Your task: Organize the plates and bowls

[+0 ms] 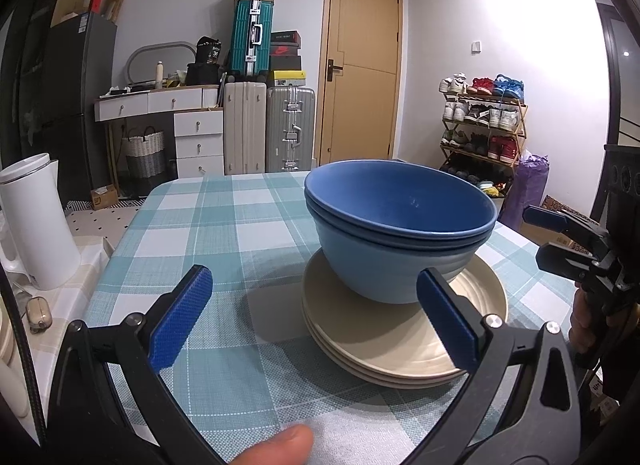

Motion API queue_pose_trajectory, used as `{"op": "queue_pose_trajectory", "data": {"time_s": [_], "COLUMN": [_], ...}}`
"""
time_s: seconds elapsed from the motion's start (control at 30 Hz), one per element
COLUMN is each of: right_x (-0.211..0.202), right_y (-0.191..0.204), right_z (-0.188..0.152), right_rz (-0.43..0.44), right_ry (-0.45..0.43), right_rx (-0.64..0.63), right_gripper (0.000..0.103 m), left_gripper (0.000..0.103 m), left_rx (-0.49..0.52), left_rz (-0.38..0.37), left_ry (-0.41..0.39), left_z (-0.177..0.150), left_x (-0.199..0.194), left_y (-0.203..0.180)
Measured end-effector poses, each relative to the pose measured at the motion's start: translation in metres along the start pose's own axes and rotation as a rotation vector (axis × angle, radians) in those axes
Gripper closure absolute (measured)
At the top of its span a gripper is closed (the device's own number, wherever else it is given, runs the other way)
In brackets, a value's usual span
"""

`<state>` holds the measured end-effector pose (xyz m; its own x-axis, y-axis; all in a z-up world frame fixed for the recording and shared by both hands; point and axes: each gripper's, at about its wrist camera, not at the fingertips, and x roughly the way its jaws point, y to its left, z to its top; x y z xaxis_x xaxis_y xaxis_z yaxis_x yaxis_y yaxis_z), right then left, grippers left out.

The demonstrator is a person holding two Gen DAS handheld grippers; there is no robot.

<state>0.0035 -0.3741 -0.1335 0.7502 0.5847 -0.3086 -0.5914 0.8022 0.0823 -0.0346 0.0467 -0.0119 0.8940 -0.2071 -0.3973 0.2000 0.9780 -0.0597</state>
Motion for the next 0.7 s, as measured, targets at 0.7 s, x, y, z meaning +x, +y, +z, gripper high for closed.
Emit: {"op": "queue_pose_trajectory", "data": {"time_s": [0.7], "right_x": [0.0000], "right_y": [-0.0001], "right_z": [-0.0009], "right_rz": [0.002], "right_ry": [0.001], "right_rx": [0.005], "right_gripper": [0.001], "left_gripper": [0.001], "left_rx": [0.005], "left_rz": [-0.003], "left_ry": [-0.001], "left_z": [-0.0002], "left_x": [-0.0003], "left_y": [-0.0022]}}
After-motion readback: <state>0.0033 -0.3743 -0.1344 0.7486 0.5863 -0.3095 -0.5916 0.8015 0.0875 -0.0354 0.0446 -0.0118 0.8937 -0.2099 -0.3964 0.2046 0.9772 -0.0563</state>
